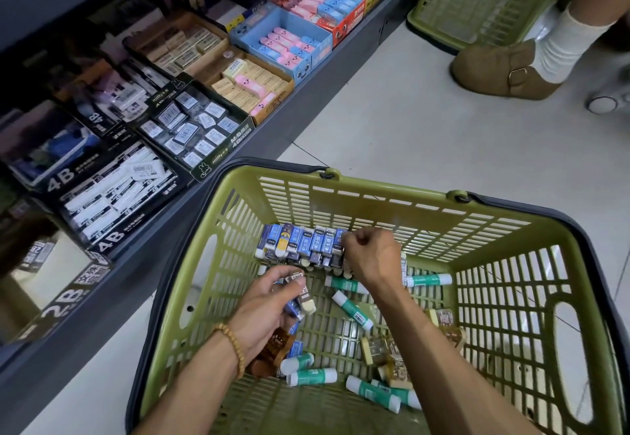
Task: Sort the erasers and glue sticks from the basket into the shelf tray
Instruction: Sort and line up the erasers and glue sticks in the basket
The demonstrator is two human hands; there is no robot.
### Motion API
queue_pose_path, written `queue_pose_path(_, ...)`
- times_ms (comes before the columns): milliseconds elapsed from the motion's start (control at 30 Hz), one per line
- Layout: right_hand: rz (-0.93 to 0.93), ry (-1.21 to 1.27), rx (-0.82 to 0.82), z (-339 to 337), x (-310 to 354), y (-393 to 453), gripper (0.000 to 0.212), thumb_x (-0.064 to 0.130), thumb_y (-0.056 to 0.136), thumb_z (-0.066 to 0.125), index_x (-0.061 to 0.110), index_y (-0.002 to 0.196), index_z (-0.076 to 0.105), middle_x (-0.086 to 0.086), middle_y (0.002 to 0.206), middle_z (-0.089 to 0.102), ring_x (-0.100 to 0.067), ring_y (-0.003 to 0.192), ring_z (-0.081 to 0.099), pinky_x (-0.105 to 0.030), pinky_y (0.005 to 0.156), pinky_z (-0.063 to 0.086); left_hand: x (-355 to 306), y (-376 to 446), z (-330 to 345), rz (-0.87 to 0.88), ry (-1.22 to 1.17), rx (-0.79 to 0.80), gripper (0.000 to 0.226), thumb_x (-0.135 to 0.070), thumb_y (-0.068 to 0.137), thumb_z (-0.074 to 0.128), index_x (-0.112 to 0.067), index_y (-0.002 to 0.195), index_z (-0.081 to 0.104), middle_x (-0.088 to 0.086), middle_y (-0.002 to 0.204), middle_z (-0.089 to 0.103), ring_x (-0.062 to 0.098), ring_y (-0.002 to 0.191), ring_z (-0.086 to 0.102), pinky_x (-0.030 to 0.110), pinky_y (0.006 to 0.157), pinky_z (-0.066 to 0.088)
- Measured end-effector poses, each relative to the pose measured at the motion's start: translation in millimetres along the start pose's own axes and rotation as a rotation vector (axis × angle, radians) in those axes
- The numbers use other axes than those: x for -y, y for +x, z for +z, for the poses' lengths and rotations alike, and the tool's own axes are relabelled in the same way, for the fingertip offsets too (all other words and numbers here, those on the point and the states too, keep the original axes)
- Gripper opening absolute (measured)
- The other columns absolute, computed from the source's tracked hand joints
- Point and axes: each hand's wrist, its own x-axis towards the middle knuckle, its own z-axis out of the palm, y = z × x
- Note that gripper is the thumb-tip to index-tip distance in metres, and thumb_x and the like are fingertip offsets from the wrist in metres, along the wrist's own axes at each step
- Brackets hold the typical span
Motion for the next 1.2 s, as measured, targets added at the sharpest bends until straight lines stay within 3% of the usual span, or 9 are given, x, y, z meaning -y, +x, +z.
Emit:
queue_pose_path(67,-0.032,0.160,0.138,-10.7,7.5,-16.4,0.029,0.023,0.093,0.063,0.010,0.069,0.070,-0.009,0.067,0.070,-0.011,0.056,0.058,-0.031,0.062,0.053,-1.5,2.0,3.1,0.025,-0.032,-0.022,0.018,-0.013,0.091,0.062,-0.014,0.109,0.061,0.012,0.087,0.062,0.017,0.065,0.058,0.021,0.047,0.047)
queue_pose_path(167,-0.013,0.339,0.523,-26.0,16.0,-35.7,0.021,0.025,0.091,0.071,0.006,0.083,0.073,-0.021,0.084,0.071,-0.014,0.064,0.057,-0.025,0.057,0.048,-3.0,5.3,9.3,0.051,-0.106,-0.035,0.021,-0.011,0.089,0.063,-0.014,0.110,0.061,0.012,0.092,0.064,0.015,0.065,0.058,0.022,0.049,0.050)
queue_pose_path(267,-0.009,0.374,0.656,-25.6,15.8,-39.0,0.023,0.014,0.085,0.077,-0.002,0.101,0.071,-0.017,0.081,0.066,-0.018,0.066,0.056,-0.022,0.057,0.049,-2.3,6.6,12.5,0.042,-0.225,-0.022,0.027,-0.011,0.084,0.065,-0.013,0.110,0.063,0.010,0.090,0.064,0.015,0.070,0.057,0.021,0.051,0.052)
queue_pose_path(400,-0.054,0.291,0.658,-26.9,16.3,-40.7,0.014,0.010,0.089,0.072,-0.003,0.092,0.071,-0.012,0.076,0.063,-0.016,0.062,0.052,-0.023,0.057,0.047,-0.5,6.3,14.6,0.049,-0.202,-0.042,0.017,-0.008,0.088,0.061,-0.016,0.102,0.067,0.005,0.076,0.068,0.016,0.065,0.056,0.021,0.049,0.052)
queue_pose_path(533,0.061,0.412,0.610,-26.6,9.5,-40.7,0.010,0.002,0.089,0.067,0.008,0.081,0.067,-0.008,0.073,0.064,-0.018,0.065,0.055,-0.028,0.060,0.047,-0.4,5.1,16.8,0.069,-0.103,-0.031,0.027,0.005,0.091,0.056,-0.013,0.108,0.067,0.008,0.092,0.065,0.014,0.066,0.056,0.020,0.050,0.052)
queue_pose_path(667,0.233,0.511,0.294,-28.0,-4.1,-30.7,0.015,0.006,0.090,0.069,0.006,0.075,0.067,-0.008,0.067,0.066,-0.014,0.055,0.055,-0.024,0.050,0.045,7.1,9.4,12.8,0.092,0.058,-0.073,0.020,0.005,0.090,0.060,-0.010,0.097,0.069,0.005,0.102,0.061,0.011,0.064,0.057,0.021,0.054,0.055)
queue_pose_path(767,0.223,0.285,0.089,-25.4,-16.8,-16.1,0.015,0.014,0.088,0.073,0.004,0.078,0.070,-0.011,0.076,0.072,-0.022,0.065,0.064,-0.036,0.060,0.058,12.2,12.7,6.3,0.077,0.088,-0.103,0.016,0.002,0.089,0.063,-0.011,0.094,0.070,0.007,0.106,0.061,0.023,0.072,0.062,0.021,0.053,0.055)
queue_pose_path(900,0.184,0.184,0.088,-17.7,-12.9,-4.3,0.018,0.020,0.089,0.074,0.013,0.073,0.072,-0.006,0.071,0.074,-0.020,0.061,0.067,-0.038,0.068,0.060,13.3,16.9,6.0,0.065,0.087,-0.115,0.013,-0.002,0.089,0.065,-0.012,0.095,0.071,0.006,0.115,0.061,0.047,0.091,0.065,0.021,0.050,0.053)
queue_pose_path(1200,0.056,-0.016,0.024,-11.8,-15.9,0.9,0.027,0.022,0.089,0.071,0.009,0.066,0.074,-0.002,0.062,0.071,-0.021,0.062,0.071,-0.043,0.067,0.060,6.2,14.2,4.1,0.057,0.088,-0.135,0.014,-0.004,0.086,0.068,-0.015,0.094,0.072,0.000,0.113,0.061,0.019,0.068,0.064,0.026,0.058,0.056)
